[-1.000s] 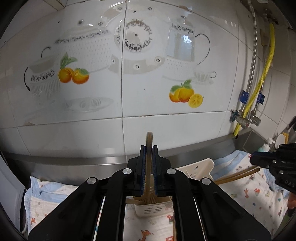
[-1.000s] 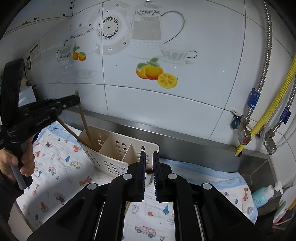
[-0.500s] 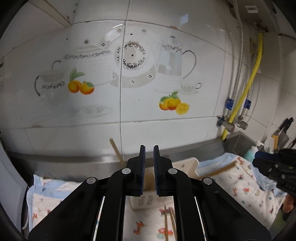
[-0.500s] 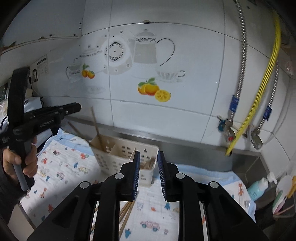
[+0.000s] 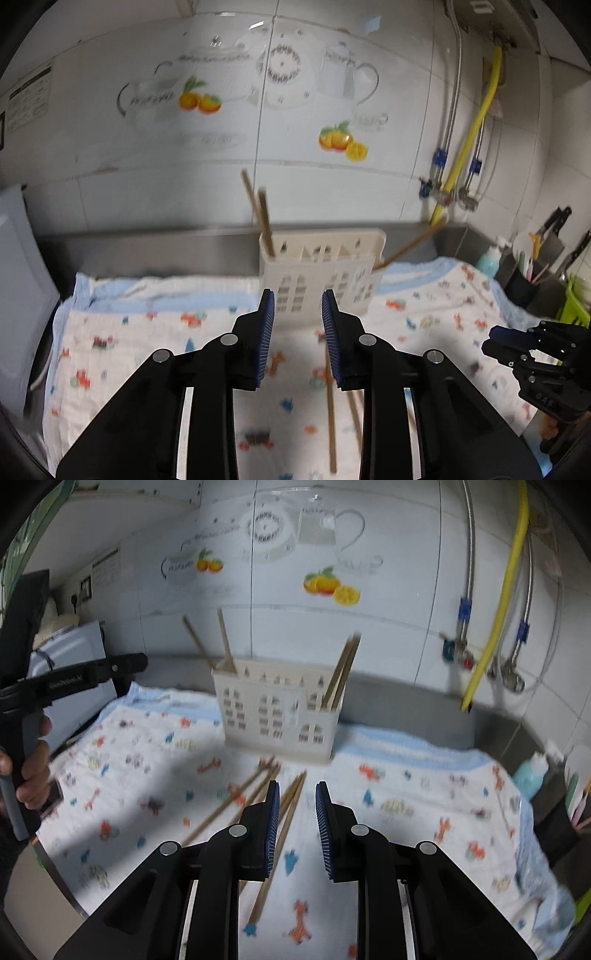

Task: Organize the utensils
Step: 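Move the left tool to a brown chopstick while the right tool approaches another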

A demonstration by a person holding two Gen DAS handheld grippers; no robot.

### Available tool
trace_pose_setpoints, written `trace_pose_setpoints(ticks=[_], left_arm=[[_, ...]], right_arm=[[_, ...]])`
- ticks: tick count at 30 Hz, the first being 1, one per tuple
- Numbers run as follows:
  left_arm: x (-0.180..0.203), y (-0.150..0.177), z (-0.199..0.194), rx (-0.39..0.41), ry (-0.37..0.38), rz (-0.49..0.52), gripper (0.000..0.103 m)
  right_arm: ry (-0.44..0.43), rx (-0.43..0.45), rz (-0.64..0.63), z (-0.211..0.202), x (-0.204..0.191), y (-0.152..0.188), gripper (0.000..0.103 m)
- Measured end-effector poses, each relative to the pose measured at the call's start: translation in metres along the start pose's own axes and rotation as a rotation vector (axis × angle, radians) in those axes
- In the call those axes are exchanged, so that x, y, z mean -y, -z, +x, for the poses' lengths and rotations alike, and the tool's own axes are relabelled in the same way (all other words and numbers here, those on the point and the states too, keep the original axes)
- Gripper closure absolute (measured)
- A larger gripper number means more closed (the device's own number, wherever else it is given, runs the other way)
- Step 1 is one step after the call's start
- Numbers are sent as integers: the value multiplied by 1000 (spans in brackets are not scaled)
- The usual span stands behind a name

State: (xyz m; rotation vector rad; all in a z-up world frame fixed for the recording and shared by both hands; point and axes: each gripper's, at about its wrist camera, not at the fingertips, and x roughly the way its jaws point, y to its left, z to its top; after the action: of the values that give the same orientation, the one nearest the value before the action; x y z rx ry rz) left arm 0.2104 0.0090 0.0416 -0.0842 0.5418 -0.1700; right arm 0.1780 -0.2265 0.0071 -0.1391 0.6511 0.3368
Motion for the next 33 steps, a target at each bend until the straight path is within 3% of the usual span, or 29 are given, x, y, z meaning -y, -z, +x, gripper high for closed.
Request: trace_pose_setpoints(ticks=[2, 10, 18, 33], left_arm=[[-3, 16, -2, -11, -14, -8, 61], [-15, 62, 2, -71, -48, -51, 52], [-22, 85, 9, -113, -34, -85, 52], [-18, 109, 25, -173, -6, -72, 52]], right_arm=[[17, -12, 0, 6, -8, 18, 78], [-14, -106, 72, 42, -23, 68, 78], [-29, -158, 156, 70, -18, 83, 84], [-4, -206, 187, 99, -17, 84, 91]])
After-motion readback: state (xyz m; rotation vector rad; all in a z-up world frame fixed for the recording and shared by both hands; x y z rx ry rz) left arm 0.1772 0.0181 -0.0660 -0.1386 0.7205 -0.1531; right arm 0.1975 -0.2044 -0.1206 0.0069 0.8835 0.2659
